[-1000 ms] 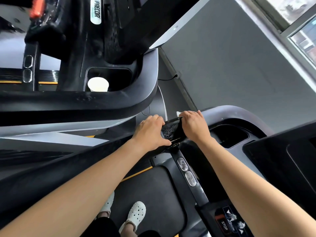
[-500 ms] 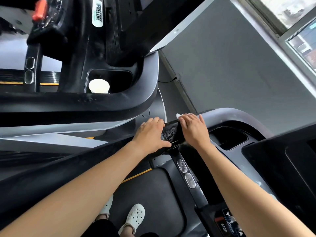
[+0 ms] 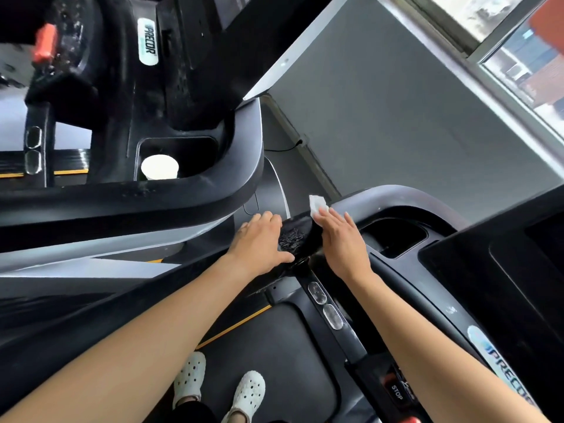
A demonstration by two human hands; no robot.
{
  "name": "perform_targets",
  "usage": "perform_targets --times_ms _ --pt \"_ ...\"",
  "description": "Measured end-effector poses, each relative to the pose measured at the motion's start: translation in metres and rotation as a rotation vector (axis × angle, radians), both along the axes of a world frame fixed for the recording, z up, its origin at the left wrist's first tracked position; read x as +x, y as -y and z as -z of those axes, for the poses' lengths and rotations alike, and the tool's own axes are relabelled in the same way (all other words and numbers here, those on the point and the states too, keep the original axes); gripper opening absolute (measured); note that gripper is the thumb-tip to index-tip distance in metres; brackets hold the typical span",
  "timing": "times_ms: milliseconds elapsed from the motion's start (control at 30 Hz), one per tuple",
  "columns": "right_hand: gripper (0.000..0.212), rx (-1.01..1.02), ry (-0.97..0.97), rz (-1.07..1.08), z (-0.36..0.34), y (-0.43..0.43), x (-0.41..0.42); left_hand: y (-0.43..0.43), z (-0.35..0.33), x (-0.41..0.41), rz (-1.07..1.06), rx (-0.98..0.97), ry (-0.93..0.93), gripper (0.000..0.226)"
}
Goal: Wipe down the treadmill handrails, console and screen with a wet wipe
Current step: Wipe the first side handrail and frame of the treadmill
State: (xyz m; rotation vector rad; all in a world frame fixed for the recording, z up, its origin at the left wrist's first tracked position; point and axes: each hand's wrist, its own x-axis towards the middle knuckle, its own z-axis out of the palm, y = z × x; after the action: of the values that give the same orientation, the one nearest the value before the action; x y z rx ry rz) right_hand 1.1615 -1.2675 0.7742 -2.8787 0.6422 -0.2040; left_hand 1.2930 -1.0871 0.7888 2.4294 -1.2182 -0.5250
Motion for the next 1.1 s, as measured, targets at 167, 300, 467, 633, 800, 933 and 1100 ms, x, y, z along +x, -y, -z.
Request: perform_targets --times_ms 167,300,467,633,800,933,1100 --pt "0.051 0.031 0.072 0.141 -0.001 -0.013 0.003 0.005 -0.004 -0.004 0.016 0.049 0.068 0.066" --pt "0.045 -0.001 0.134 -0.045 -0.001 -0.044 -0.007 0.008 -0.006 -0.013 0.02 0.082 0.139 0.061" --pt "0.054 -0.109 0.033 -0.046 0.006 -0.018 -0.023 0.008 -0.007 -0.016 0.034 0.086 0.166 0.06" --pt "0.037 0.062 0.201 0.395 0.001 -0.003 -0.026 0.011 -0.011 -0.019 0.046 0.122 0.183 0.061" --pt "0.028 0.157 0.263 0.295 0.001 -0.036 -0.022 0.028 -0.016 -0.022 0.038 0.209 0.183 0.072" --pt "0.035 0.139 0.216 0.126 0.01 -0.054 -0.032 0.038 -0.012 -0.024 0.071 0.124 0.16 0.067" --pt "0.018 0.31 0.351 0.269 0.014 -0.018 -0.031 0.041 -0.01 -0.023 0.103 0.065 0.14 0.073"
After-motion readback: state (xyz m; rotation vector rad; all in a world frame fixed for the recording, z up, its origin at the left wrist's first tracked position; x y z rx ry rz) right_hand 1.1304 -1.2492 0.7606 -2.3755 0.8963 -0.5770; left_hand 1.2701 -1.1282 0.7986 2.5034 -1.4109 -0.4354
